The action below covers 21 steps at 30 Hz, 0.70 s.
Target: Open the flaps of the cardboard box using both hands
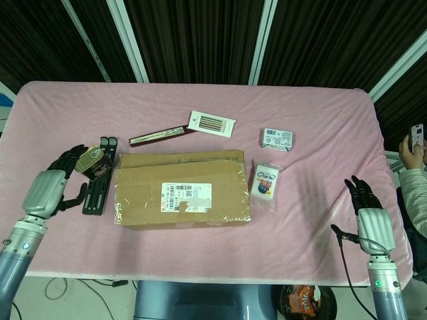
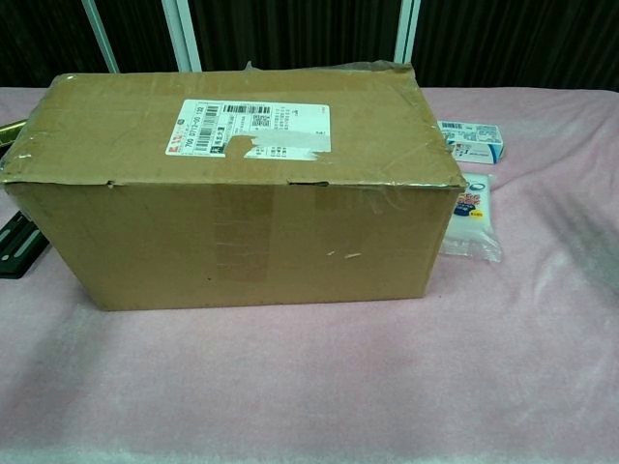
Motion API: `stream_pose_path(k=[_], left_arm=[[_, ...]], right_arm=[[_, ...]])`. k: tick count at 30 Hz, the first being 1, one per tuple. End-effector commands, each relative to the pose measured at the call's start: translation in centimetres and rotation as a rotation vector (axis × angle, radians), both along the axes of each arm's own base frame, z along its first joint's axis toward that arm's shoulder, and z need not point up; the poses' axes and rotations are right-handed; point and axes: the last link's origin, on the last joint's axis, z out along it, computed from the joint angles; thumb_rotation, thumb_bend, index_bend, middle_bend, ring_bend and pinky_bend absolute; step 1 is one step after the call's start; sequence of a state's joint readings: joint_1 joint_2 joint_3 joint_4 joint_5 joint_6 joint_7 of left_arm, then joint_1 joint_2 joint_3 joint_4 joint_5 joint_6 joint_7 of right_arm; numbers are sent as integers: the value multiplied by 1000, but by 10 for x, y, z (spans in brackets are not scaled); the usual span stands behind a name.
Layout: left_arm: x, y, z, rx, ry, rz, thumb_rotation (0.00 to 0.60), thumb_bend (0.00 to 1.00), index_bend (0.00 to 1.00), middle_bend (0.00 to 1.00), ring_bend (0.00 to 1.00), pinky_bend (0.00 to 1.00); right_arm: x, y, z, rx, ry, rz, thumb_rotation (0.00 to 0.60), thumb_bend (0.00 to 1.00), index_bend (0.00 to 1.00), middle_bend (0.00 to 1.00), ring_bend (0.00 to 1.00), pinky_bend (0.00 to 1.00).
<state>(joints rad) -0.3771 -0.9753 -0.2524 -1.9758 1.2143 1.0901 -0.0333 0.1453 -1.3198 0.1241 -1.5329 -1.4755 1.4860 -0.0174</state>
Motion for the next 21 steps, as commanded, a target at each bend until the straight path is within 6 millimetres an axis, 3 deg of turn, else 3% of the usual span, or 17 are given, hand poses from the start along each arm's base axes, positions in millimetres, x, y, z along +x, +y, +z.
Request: stream_pose_path(k=[1,12,21], left_arm=[[45,21,-3,-171,-214,51,600,526,15,49,62,189],[71,38,-12,-290,-329,99,600,526,24,60,72,202],[82,37,-19,-342,-392,121,600,527,27,64,86,226]], right_arm=[[0,0,0,1,0,0,600,174,0,0,0,219],[-1,0,0,4,-8,-8,600,176,0,0,0,219],[-1,1,1,3,-14,-9,600,177,0,0,0,219]])
